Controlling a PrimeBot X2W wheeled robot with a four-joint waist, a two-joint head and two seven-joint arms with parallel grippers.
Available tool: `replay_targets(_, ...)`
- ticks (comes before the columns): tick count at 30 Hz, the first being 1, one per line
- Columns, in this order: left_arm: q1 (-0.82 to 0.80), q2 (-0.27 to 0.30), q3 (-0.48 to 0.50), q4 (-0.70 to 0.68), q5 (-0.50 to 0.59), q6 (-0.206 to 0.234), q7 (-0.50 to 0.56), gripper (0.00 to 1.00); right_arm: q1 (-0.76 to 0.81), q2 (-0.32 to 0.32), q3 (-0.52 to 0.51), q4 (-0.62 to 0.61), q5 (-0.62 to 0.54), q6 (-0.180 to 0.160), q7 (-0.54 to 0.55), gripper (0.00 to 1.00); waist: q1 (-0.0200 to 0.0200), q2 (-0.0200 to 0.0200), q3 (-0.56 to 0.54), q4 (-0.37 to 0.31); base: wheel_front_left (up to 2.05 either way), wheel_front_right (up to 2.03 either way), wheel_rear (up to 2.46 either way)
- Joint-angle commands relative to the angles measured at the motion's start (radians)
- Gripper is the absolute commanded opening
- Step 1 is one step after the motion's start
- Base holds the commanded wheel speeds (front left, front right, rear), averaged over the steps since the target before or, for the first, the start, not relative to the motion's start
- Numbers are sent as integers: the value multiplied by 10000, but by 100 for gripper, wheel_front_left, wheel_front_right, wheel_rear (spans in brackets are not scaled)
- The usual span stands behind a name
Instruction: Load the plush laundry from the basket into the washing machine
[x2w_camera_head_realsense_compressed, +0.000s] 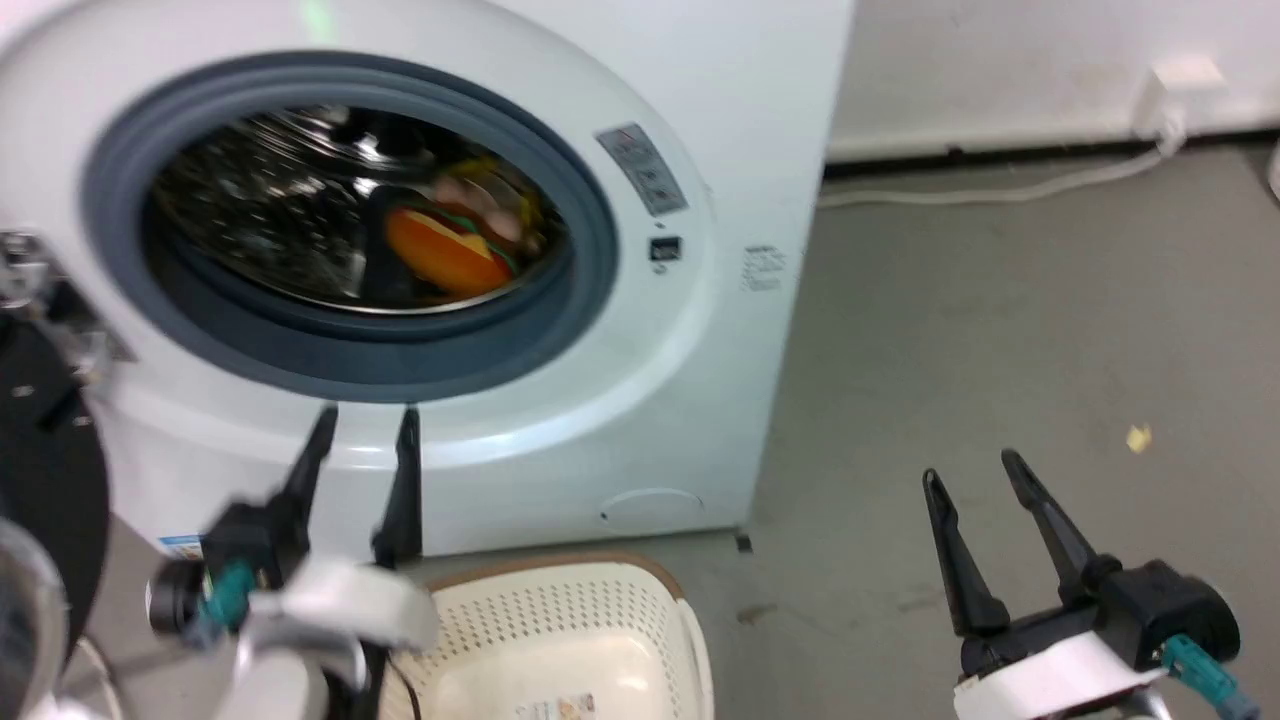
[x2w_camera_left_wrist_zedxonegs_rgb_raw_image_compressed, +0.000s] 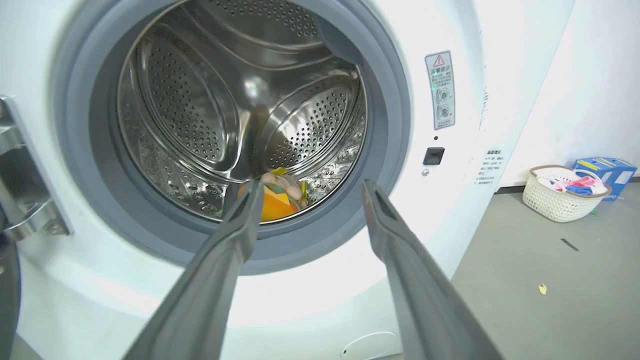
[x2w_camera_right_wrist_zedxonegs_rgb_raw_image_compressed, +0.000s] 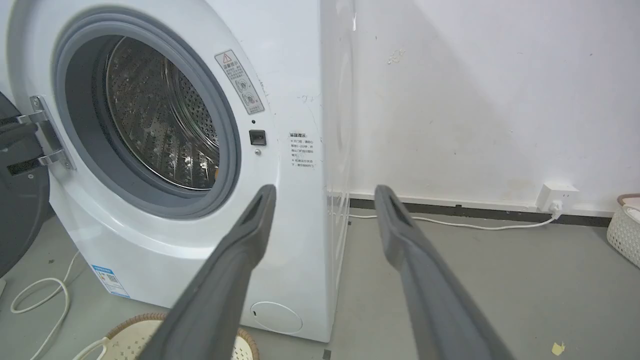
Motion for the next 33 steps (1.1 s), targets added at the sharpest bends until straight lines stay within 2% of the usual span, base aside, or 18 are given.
replay_targets(1, 675, -159, 15, -471, 139, 217, -49, 100, 231, 1, 21, 52, 29, -9, -44, 100, 4, 0, -588, 535, 0, 0, 0)
replay_targets(6, 2148, -595, 60, -1292, 363, 651, -49, 100, 551, 1, 78, 107, 137, -9, -44, 100, 4, 0, -836, 691, 0, 0, 0)
replay_targets(10, 2710, -849, 98, -1637, 737, 889, -50, 100, 703, 1, 154, 196, 246, -9, -44, 100, 4, 0, -895, 704, 0, 0, 0)
replay_targets(15, 2978, -1029, 101, -1684, 1097, 863, -50, 100, 815, 1, 254, 277, 302, -9, -44, 100, 4, 0, -933, 693, 0, 0, 0)
replay_targets(22, 3053, -1270, 366, -1351, 1013, 753, -50, 100, 838, 1, 132, 371, 328, -9, -44, 100, 4, 0, -955, 771, 0, 0, 0)
replay_targets(23, 2947, -1241, 364, -1353, 1028, 770, 4, 0, 705, 0, 145, 341, 287, 0, 2, 0, 4, 0, -957, 772, 0, 0, 0)
replay_targets(33, 2914, -1264, 436, -1399, 1152, 717, 148, 0, 683, 0, 124, 295, 231, 0, 134, 0, 4, 0, -948, 777, 0, 0, 0)
